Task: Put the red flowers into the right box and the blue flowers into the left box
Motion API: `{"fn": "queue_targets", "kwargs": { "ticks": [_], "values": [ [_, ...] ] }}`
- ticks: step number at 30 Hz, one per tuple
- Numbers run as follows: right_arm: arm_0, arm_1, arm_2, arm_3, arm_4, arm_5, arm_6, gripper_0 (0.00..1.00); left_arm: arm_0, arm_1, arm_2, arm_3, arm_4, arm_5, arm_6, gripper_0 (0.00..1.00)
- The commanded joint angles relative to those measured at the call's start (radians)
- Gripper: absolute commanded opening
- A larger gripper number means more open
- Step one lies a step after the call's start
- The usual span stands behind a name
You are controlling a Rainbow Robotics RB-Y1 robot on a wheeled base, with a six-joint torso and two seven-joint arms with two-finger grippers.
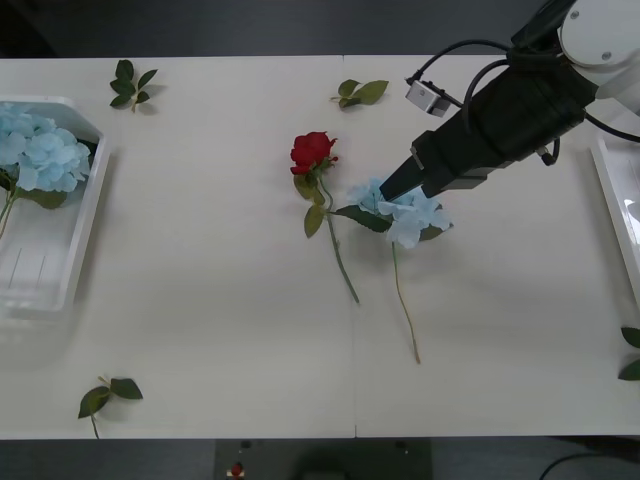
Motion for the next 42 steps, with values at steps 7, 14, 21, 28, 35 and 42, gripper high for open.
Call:
{"fn": "queue_targets", "kwargs": {
  "ticks": [7,14,21,28,35,42],
  "values": [
    [0.184,-0.135,-0.004,-0.389,0.274,-0.133,-0.339,1.0,-0.009,0.061,-0.093,0.115,-0.085,-0.008,0.087,0.0],
    [0.274,-0.141,-0.004,-0.463,0.45,-0.22,-0.414,1.0,-0.009,0.067,-0.124,0.13,-0.102,-0.004,0.099,0.04],
    [0.346,-0.111,-0.004,-0.475,0.578,-0.274,-0.415,1.0,-0.009,0.067,-0.127,0.122,-0.066,0.029,0.095,1.0],
    [0.394,-0.049,-0.004,-0.471,0.697,-0.294,-0.423,1.0,-0.009,0.067,-0.13,0.049,0.055,0.15,0.061,1.0],
    [0.415,0.026,-0.004,-0.457,0.806,-0.294,-0.429,1.0,-0.009,0.065,-0.134,0.015,0.205,0.176,-0.011,1.0],
    [0.428,0.09,-0.001,-0.428,0.884,-0.294,-0.431,1.0,-0.012,0.056,-0.15,0.015,0.391,0.157,-0.093,1.0]
  ]
}}
